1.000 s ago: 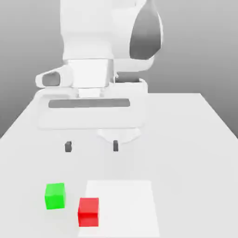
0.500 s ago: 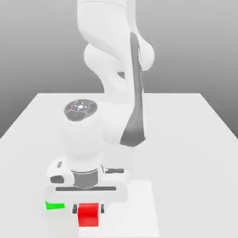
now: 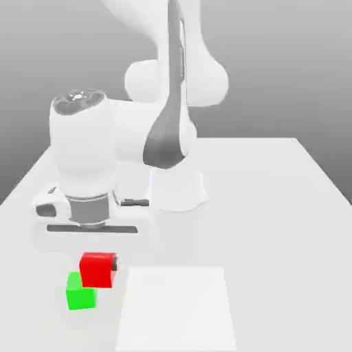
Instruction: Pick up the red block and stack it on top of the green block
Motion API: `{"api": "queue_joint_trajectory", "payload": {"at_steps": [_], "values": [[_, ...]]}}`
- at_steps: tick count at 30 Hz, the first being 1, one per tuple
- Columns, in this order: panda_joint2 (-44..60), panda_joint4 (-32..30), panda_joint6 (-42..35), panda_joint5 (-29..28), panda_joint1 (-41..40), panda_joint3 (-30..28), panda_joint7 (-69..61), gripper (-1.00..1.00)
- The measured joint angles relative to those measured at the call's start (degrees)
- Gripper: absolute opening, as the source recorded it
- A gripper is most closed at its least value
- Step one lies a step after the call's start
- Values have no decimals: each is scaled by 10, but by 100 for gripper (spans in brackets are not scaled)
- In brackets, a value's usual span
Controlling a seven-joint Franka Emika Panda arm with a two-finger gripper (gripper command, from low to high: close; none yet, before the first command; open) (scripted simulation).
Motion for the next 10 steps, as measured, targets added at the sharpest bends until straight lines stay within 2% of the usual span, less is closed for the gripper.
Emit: {"api": "queue_joint_trajectory", "payload": {"at_steps": [2,6,7,10], "values": [[2,-9,10,1,-39,-5,-17,-100],[73,-8,79,36,-35,26,-47,-100],[89,-8,95,44,-37,31,-53,100],[89,-8,95,44,-37,31,-53,100]]}}
